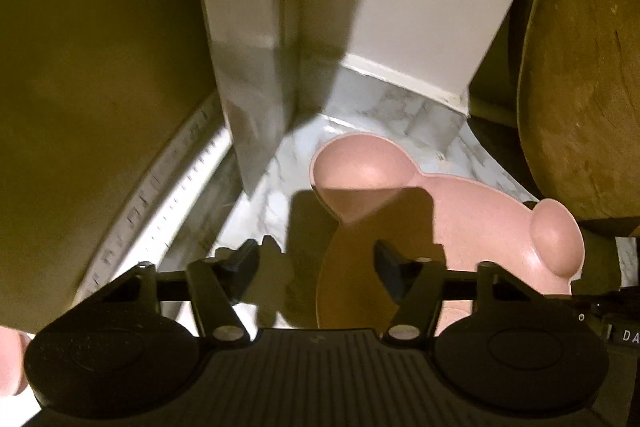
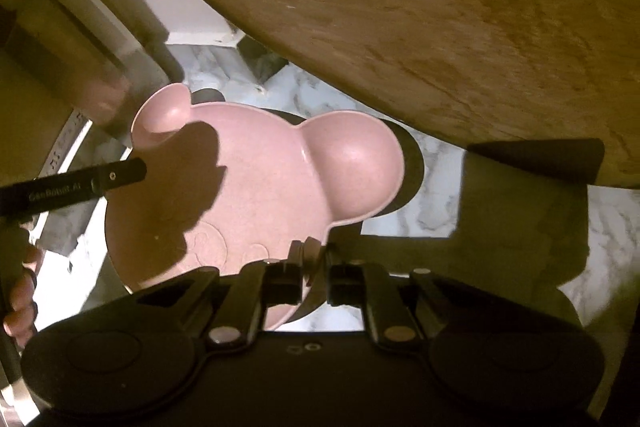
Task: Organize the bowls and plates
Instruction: 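Move both grippers to the pink bear-shaped plate and close on its rim, then carry the pink bear plate with both grippers and lower it onto the stacked plates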
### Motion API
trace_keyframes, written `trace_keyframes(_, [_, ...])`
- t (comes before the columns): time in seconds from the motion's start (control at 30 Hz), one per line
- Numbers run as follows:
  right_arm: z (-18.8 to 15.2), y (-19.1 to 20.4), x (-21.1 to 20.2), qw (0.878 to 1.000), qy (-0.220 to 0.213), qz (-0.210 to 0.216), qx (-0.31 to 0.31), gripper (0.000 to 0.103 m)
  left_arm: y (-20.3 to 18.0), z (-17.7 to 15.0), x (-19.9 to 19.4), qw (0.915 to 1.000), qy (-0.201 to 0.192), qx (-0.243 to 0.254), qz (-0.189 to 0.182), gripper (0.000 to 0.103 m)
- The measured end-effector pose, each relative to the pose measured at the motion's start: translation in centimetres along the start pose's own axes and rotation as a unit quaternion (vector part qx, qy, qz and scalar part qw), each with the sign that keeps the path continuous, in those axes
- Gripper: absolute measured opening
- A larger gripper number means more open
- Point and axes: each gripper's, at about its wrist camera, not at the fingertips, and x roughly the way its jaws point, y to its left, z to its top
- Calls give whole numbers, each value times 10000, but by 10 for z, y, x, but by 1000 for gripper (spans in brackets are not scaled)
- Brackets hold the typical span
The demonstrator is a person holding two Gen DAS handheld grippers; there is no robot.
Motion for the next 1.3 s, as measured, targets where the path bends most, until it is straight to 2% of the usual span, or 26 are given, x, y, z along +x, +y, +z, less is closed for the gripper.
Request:
trace_keyframes(0.03, [-2,-4,-2,10000,8,-2,-12,8,-1,-2,0,10000,34,-7,-44,52])
trace_keyframes(0.1, [-4,-7,-4,10000,27,3,-29,8,-2,-5,1,9997,137,-46,-185,37])
trace_keyframes(0.23, [-8,-10,-6,10000,26,30,-31,8,-5,-14,3,9994,232,-60,-262,31])
trace_keyframes(0.3, [-10,-11,-7,10000,18,43,-34,8,-5,-16,3,9990,248,-102,-353,18])
trace_keyframes(0.4, [-13,-13,-10,10000,10,26,-19,9,-7,-19,0,9992,187,-73,-353,14])
trace_keyframes(0.87, [-39,-6,-27,9998,-74,-155,-120,8,-8,-53,-31,9983,186,53,-556,13])
trace_keyframes(1.3, [-84,9,-79,9989,-376,-254,-124,9,-9,-89,-96,9968,-60,271,-755,13])
